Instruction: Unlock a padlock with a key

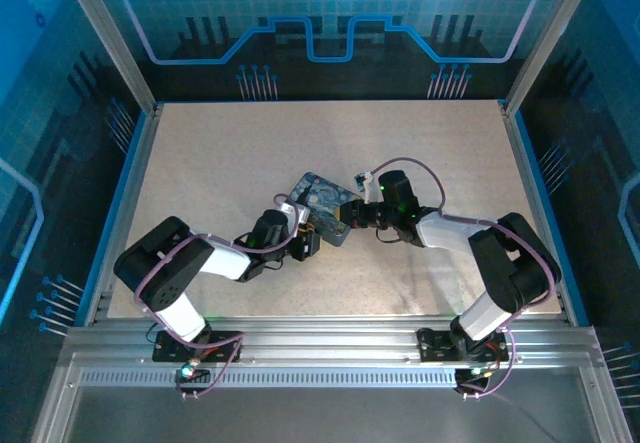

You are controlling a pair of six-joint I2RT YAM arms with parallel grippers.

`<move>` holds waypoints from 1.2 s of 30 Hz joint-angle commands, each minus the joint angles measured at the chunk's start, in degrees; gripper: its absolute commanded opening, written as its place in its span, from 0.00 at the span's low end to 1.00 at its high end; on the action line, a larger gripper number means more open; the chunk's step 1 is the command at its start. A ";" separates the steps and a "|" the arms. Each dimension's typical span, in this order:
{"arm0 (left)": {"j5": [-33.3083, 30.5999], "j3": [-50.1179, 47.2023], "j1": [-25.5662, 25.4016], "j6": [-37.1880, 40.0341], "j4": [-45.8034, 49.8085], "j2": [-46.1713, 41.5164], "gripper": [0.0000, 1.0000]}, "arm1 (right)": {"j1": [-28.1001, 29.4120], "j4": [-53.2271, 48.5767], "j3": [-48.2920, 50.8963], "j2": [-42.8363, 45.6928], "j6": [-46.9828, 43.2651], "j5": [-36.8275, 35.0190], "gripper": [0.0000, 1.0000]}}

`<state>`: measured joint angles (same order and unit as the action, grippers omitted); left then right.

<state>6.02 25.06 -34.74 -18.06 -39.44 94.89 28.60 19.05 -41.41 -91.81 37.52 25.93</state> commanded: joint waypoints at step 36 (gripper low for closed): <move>8.30 8.16 -1.69 -23.43 26.50 -18.12 0.27 | 13.40 -10.57 13.73 29.78 -16.68 -19.54 0.00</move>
<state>11.92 30.76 -36.07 -38.00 -15.90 79.09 39.64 7.73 -29.78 -63.79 23.22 10.90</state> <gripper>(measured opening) 0.270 0.062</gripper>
